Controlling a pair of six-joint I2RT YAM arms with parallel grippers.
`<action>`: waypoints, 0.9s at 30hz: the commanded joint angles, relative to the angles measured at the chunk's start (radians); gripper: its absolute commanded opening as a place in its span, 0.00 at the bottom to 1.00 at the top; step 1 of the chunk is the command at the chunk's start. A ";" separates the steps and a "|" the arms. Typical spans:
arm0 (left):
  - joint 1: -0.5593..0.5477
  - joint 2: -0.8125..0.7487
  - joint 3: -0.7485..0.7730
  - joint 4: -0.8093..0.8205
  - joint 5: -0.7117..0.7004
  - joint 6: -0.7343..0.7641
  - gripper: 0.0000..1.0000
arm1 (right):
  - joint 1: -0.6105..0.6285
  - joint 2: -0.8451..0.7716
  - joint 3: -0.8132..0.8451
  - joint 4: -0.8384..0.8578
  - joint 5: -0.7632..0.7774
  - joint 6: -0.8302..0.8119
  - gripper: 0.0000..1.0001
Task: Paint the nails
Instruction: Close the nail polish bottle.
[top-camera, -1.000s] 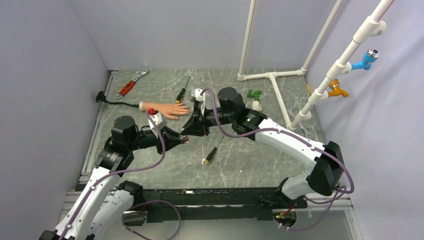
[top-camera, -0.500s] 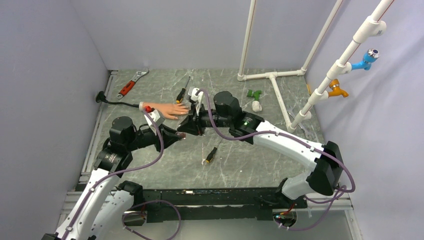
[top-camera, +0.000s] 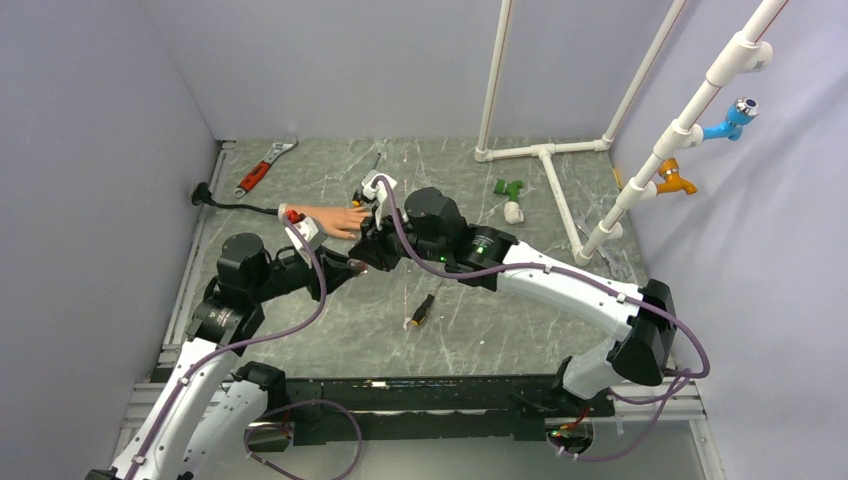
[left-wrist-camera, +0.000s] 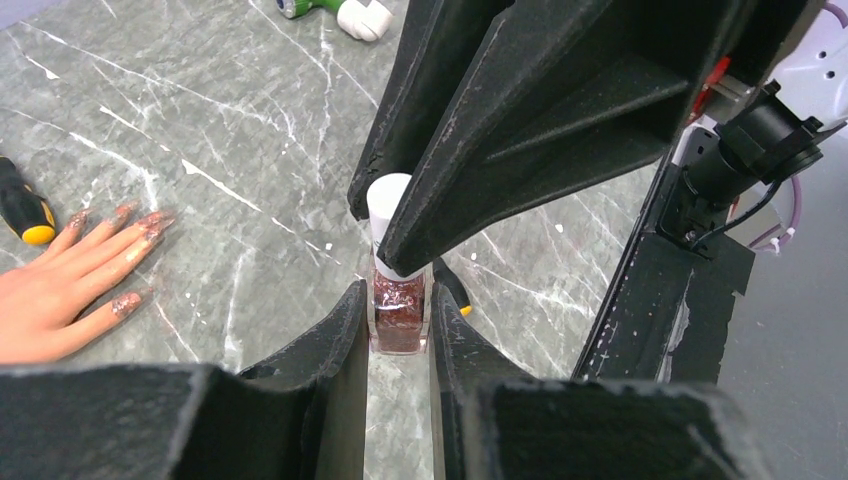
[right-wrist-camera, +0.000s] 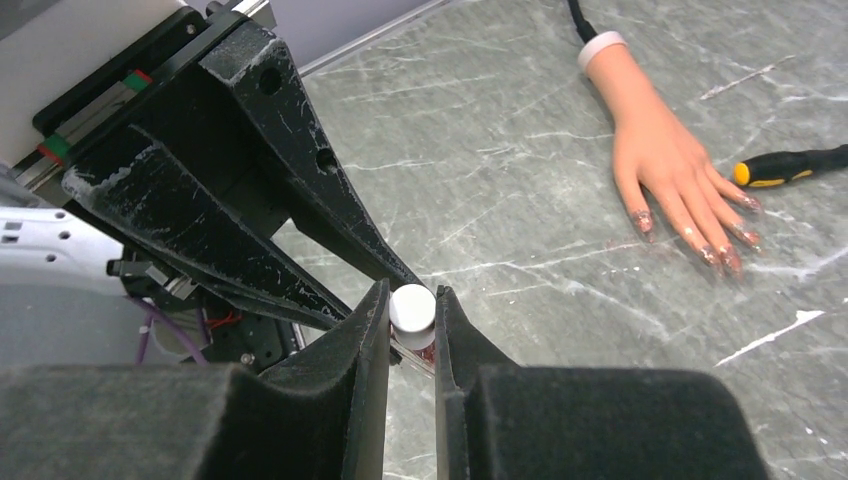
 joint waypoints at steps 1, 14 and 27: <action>0.007 -0.027 0.041 0.088 -0.013 0.001 0.00 | 0.040 0.032 0.064 -0.141 0.142 -0.002 0.00; 0.007 -0.023 0.046 0.078 -0.021 0.008 0.00 | 0.072 -0.022 0.056 -0.120 0.183 -0.005 0.40; 0.007 -0.014 0.052 0.072 0.017 0.007 0.00 | -0.036 -0.214 -0.087 0.058 -0.198 -0.036 0.72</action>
